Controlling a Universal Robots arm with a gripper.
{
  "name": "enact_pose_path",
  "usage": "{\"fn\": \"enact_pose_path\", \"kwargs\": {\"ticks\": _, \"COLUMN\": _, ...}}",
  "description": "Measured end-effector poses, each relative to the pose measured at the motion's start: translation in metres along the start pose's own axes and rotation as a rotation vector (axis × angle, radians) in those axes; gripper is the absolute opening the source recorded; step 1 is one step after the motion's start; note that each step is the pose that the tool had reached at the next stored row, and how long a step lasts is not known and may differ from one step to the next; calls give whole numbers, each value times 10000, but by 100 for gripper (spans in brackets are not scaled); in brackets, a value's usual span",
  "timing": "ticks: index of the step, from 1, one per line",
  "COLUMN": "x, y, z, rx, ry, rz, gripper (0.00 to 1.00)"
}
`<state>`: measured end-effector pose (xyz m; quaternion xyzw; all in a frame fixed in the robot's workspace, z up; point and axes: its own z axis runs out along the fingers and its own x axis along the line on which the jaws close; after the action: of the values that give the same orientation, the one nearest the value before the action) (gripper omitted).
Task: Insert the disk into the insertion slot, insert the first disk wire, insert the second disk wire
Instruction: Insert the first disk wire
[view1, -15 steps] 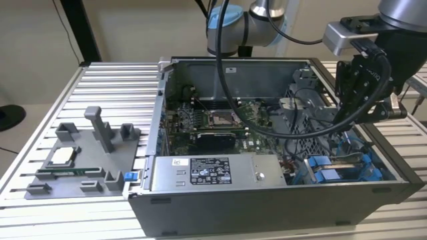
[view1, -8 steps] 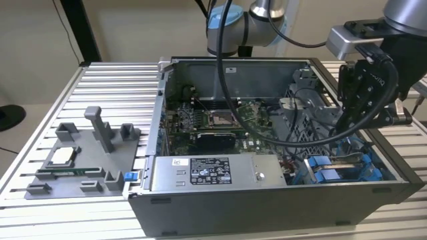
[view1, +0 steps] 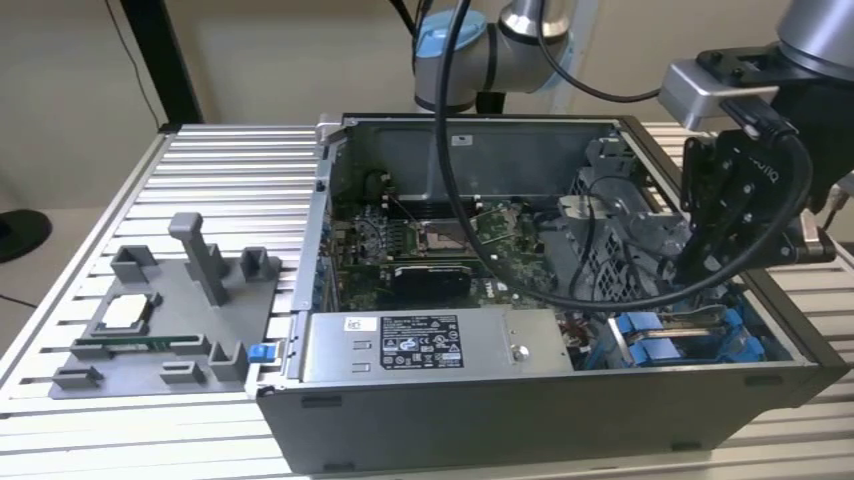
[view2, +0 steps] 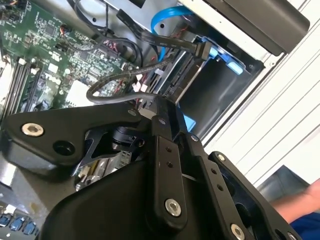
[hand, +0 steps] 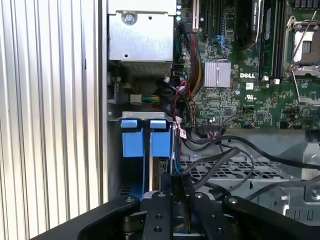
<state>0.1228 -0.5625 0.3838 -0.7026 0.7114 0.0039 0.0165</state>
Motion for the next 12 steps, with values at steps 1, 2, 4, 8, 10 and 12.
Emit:
{"fn": "enact_pose_path", "kwargs": {"ticks": 1, "x": 12, "y": 0, "z": 2, "rx": -7, "ry": 7, "rz": 0, "gripper": 0}}
{"fn": "enact_pose_path", "kwargs": {"ticks": 2, "x": 25, "y": 0, "z": 3, "rx": -12, "ry": 14, "rz": 0, "gripper": 0}}
{"fn": "enact_pose_path", "kwargs": {"ticks": 4, "x": 52, "y": -1, "z": 8, "rx": -20, "ry": 24, "rz": 0, "gripper": 0}}
{"fn": "enact_pose_path", "kwargs": {"ticks": 8, "x": 112, "y": -1, "z": 18, "rx": -31, "ry": 48, "rz": 0, "gripper": 0}}
{"fn": "enact_pose_path", "kwargs": {"ticks": 10, "x": 141, "y": -1, "z": 23, "rx": -37, "ry": 61, "rz": 0, "gripper": 0}}
{"fn": "enact_pose_path", "kwargs": {"ticks": 12, "x": 163, "y": -2, "z": 32, "rx": -41, "ry": 78, "rz": 0, "gripper": 0}}
